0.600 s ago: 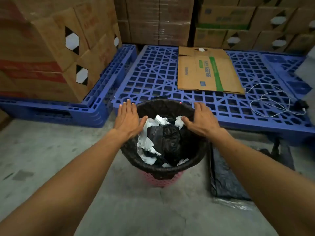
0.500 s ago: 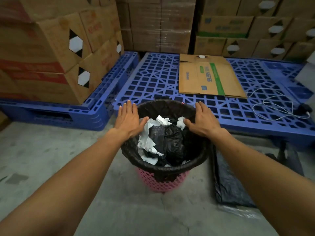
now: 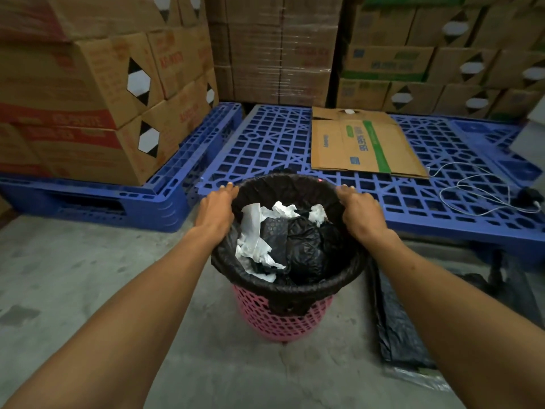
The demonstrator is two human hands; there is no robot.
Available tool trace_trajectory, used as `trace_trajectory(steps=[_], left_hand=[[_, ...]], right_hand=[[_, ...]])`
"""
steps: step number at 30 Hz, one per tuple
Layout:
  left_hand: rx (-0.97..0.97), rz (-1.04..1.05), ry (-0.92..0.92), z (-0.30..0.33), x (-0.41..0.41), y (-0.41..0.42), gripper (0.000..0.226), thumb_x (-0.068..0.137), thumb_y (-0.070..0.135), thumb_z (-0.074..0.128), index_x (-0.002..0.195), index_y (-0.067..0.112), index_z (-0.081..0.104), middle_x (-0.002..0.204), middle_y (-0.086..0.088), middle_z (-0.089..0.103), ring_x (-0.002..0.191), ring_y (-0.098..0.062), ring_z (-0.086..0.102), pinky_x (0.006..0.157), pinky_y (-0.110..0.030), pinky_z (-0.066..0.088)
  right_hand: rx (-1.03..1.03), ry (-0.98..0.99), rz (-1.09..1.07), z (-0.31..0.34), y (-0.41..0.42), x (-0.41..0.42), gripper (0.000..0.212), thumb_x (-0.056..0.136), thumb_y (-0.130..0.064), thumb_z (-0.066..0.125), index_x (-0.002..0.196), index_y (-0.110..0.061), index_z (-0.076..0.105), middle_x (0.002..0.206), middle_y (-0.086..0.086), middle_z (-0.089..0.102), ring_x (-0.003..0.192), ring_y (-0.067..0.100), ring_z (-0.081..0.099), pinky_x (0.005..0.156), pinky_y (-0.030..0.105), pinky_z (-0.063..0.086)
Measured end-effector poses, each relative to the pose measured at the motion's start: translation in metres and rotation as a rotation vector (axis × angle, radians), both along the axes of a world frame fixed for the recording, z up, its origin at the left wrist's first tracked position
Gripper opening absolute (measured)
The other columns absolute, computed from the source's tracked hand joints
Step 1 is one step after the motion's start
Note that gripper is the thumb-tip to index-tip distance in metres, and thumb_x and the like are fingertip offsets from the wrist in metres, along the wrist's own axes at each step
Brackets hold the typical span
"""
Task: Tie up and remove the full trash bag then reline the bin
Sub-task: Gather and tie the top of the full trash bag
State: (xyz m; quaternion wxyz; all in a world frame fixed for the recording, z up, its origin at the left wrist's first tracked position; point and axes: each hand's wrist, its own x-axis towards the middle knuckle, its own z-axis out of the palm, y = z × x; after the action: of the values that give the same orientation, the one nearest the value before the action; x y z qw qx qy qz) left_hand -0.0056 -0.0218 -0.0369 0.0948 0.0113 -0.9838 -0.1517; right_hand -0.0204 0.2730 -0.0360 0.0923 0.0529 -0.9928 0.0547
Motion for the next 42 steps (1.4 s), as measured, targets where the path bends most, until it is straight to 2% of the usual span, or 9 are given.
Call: trace_trajectory(steps=[3,9,13,15,18,27,33,39,42], left_hand=[[0.084,0.01,0.069,-0.009,-0.003,-0.004,0.066,0.088,-0.017,0.049,0.141,0.021,0.057,0.147,-0.008,0.053,0.133,-0.03,0.051,0.11,-0.041,0.042],[0.186,-0.126,0.14,0.002,0.004,-0.002,0.04,0.093,0.02,0.069,0.132,0.026,0.066,0.125,-0.007,0.07,0.111,-0.025,0.066,0.102,-0.039,0.048],[0.019,-0.082,-0.01,0.004,0.008,-0.001,0.094,0.084,0.075,0.053,0.159,0.036,0.013,0.166,0.009,-0.001,0.154,-0.024,-0.002,0.116,-0.059,-0.011],[0.023,-0.017,-0.161,0.002,0.009,-0.003,0.109,0.075,0.086,0.049,0.157,0.041,-0.007,0.163,0.009,-0.023,0.151,-0.029,-0.019,0.114,-0.065,-0.01],[0.13,-0.036,-0.303,0.002,0.009,-0.004,0.114,0.081,0.068,0.065,0.159,0.032,-0.009,0.165,0.0,-0.021,0.153,-0.035,0.001,0.119,-0.057,0.015],[0.302,0.116,0.066,-0.003,0.008,-0.006,0.043,0.096,-0.004,0.053,0.134,0.012,0.064,0.138,-0.007,0.061,0.128,-0.025,0.056,0.106,-0.026,0.04],[0.511,0.092,0.178,0.008,0.013,0.002,0.018,0.086,0.009,0.076,0.101,0.016,0.081,0.099,-0.002,0.078,0.089,-0.014,0.069,0.084,-0.023,0.052],[0.566,-0.062,0.075,0.014,0.017,-0.004,0.022,0.084,0.021,0.08,0.105,0.017,0.08,0.108,-0.001,0.076,0.098,-0.007,0.066,0.102,-0.032,0.051],[0.47,-0.155,-0.014,0.017,0.018,-0.006,0.056,0.087,0.047,0.071,0.138,0.026,0.061,0.146,0.003,0.053,0.136,-0.014,0.046,0.12,-0.039,0.027]], right_hand=[[0.029,-0.018,0.039,0.002,0.0,0.003,0.067,0.092,0.015,0.041,0.152,-0.015,0.044,0.158,0.008,0.041,0.13,0.038,0.051,0.094,0.048,0.046],[-0.094,-0.015,0.303,0.005,-0.009,0.007,0.056,0.095,0.006,0.049,0.143,-0.022,0.058,0.133,0.01,0.066,0.11,0.034,0.064,0.076,0.041,0.048],[-0.138,0.058,0.063,0.004,0.001,-0.007,0.072,0.097,-0.046,0.059,0.159,-0.028,0.026,0.167,0.008,0.018,0.152,0.032,0.017,0.12,0.052,0.015],[-0.175,-0.168,-0.102,0.002,0.007,-0.009,0.093,0.094,-0.059,0.059,0.161,-0.033,-0.001,0.169,0.005,-0.011,0.155,0.033,-0.003,0.121,0.054,0.006],[-0.219,-0.388,-0.099,0.0,0.008,-0.006,0.084,0.103,-0.037,0.054,0.162,-0.028,-0.005,0.169,0.01,-0.005,0.151,0.039,0.018,0.117,0.053,0.029],[-0.134,-0.017,0.0,0.0,0.004,0.001,0.024,0.102,-0.001,0.045,0.124,-0.002,0.055,0.13,0.022,0.06,0.112,0.044,0.057,0.081,0.052,0.05],[-0.123,0.154,0.033,0.009,0.0,0.01,0.033,0.105,-0.021,0.049,0.134,-0.02,0.066,0.093,0.019,0.074,0.082,0.04,0.065,0.061,0.042,0.048],[-0.162,0.068,0.218,0.013,-0.002,0.016,0.029,0.098,-0.021,0.059,0.122,-0.028,0.074,0.112,0.003,0.076,0.1,0.029,0.068,0.082,0.04,0.056],[-0.135,-0.062,0.34,0.013,-0.007,0.017,0.034,0.095,-0.029,0.058,0.126,-0.032,0.07,0.133,-0.001,0.067,0.119,0.023,0.061,0.095,0.041,0.053]])
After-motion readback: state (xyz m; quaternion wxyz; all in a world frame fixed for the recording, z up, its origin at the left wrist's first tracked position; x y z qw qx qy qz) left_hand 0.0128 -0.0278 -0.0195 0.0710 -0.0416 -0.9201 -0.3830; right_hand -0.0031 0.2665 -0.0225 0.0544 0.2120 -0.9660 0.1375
